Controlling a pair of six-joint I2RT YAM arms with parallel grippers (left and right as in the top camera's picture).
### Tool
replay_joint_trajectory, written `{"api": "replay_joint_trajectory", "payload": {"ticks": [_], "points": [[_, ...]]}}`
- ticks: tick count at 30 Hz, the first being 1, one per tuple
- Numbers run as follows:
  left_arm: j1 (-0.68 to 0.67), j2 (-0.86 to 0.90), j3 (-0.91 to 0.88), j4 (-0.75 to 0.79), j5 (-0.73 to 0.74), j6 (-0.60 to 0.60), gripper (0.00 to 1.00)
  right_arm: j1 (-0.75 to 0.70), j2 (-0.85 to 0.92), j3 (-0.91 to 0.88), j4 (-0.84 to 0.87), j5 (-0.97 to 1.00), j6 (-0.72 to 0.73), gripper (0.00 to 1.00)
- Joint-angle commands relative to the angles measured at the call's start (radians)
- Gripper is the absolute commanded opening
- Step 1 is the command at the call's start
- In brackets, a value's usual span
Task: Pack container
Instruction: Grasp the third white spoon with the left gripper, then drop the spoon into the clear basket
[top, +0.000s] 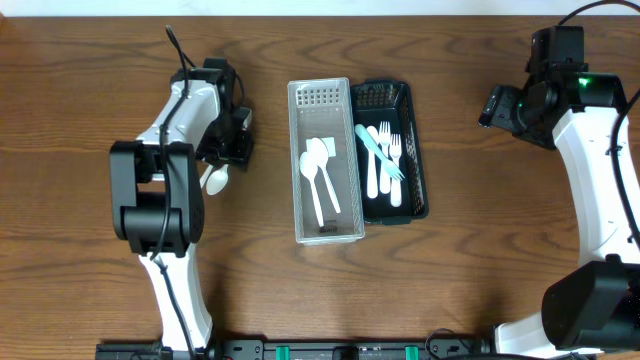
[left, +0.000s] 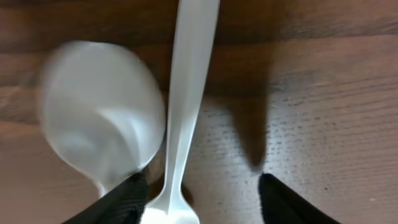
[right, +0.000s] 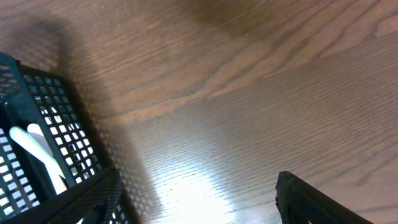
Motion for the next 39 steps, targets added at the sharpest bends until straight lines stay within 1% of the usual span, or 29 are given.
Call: {"api": "replay_joint_trajectory", "payload": {"ticks": [1, 4, 6, 7, 8, 14, 18, 20, 23, 24, 25, 27, 30, 32, 33, 36, 38, 39], "points": [[0.0, 0.038, -0.009, -0.002, 0.009, 0.011, 0.48, -0.006, 0.001, 0.0, -0.001, -0.005, 0.007, 0.83], [0.0, 0.039, -0.009, 0.005, 0.008, 0.011, 0.34, -0.006, 0.001, 0.0, -0.002, -0.005, 0.007, 0.83], [0.0, 0.039, -0.009, 0.002, 0.008, 0.01, 0.21, -0.006, 0.001, 0.0, -0.002, -0.005, 0.007, 0.84], [-0.002, 0.037, -0.008, -0.004, 0.009, 0.01, 0.11, -0.006, 0.001, 0.0, -0.002, -0.005, 0.007, 0.83], [-0.004, 0.033, -0.004, -0.019, 0.009, 0.01, 0.06, -0.006, 0.001, 0.0, -0.002, -0.005, 0.007, 0.83], [-0.053, -0.042, 0.108, -0.165, 0.009, -0.011, 0.06, -0.006, 0.001, 0.0, 0.005, -0.005, 0.018, 0.84], [-0.127, -0.14, 0.208, -0.248, 0.02, -0.085, 0.06, -0.006, 0.001, 0.0, 0.005, -0.005, 0.018, 0.83], [-0.177, -0.196, 0.231, -0.253, 0.058, -0.098, 0.06, -0.006, 0.001, 0.0, 0.006, -0.005, 0.018, 0.83], [-0.266, -0.267, 0.232, -0.221, 0.096, -0.167, 0.06, -0.006, 0.001, 0.0, 0.006, -0.005, 0.018, 0.83], [-0.297, -0.279, 0.232, -0.206, 0.096, -0.195, 0.08, -0.006, 0.001, 0.0, 0.006, -0.005, 0.019, 0.83], [-0.323, -0.282, 0.232, -0.19, 0.095, -0.217, 0.17, -0.006, 0.001, 0.0, 0.006, -0.005, 0.019, 0.83], [-0.373, -0.276, 0.222, -0.143, 0.095, -0.267, 0.26, -0.006, 0.001, 0.0, 0.006, -0.004, 0.026, 0.83], [-0.43, -0.248, 0.188, -0.073, 0.095, -0.321, 0.29, -0.006, 0.001, 0.0, 0.007, -0.005, 0.026, 0.83], [-0.453, -0.224, 0.181, -0.058, 0.095, -0.332, 0.29, -0.006, 0.001, 0.0, 0.007, -0.005, 0.026, 0.83], [-0.457, -0.214, 0.181, -0.057, 0.095, -0.332, 0.31, -0.006, 0.001, 0.0, 0.007, -0.005, 0.026, 0.83], [-0.447, -0.214, 0.183, -0.071, 0.083, -0.331, 0.35, -0.006, 0.001, 0.0, 0.007, -0.004, 0.026, 0.83], [-0.422, -0.229, 0.184, -0.094, 0.05, -0.331, 0.4, -0.006, 0.001, 0.0, 0.007, -0.004, 0.026, 0.84], [-0.407, -0.237, 0.184, -0.108, 0.027, -0.331, 0.4, -0.006, 0.001, 0.0, 0.007, -0.005, 0.026, 0.84]]}}
